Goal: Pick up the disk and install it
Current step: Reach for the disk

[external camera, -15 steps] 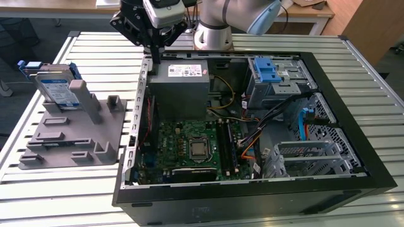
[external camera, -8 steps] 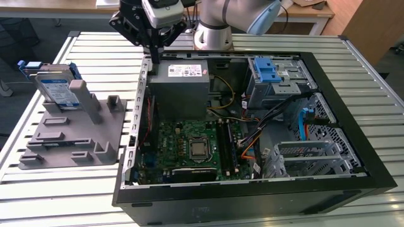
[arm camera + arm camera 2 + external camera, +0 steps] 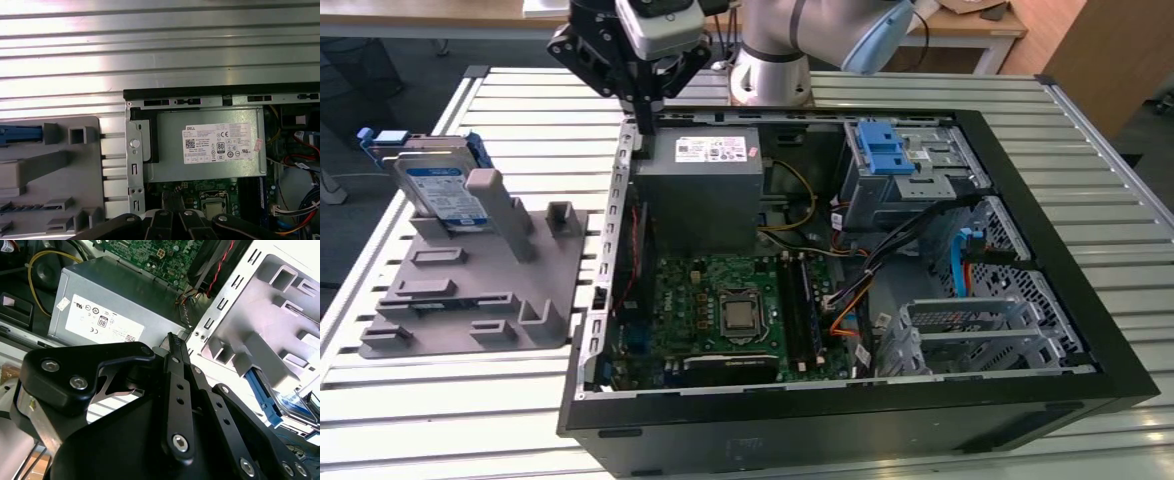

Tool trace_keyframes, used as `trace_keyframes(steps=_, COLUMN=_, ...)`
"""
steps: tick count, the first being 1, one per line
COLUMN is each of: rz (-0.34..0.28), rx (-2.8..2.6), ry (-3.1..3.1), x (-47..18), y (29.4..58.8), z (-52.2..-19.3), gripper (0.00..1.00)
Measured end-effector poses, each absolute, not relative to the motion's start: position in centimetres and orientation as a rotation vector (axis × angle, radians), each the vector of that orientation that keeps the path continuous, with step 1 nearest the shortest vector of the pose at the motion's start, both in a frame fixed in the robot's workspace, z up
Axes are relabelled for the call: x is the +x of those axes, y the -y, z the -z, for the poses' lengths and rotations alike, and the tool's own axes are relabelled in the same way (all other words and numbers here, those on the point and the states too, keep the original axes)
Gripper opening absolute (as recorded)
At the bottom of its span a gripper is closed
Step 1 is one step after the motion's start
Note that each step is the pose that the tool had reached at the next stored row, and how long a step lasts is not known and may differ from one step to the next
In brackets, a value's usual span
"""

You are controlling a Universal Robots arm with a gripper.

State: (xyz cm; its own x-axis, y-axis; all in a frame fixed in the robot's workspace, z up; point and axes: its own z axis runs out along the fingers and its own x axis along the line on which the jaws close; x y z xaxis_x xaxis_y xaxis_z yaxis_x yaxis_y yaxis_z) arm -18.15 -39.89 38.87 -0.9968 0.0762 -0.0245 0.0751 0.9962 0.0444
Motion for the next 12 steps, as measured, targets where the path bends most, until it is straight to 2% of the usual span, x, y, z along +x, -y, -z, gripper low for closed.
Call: trace_keyframes(steps=12, rz=-0.068, rx=0.118, ry=-3.112, x=-18.41, y=39.89, z=-38.85, gripper=0.11)
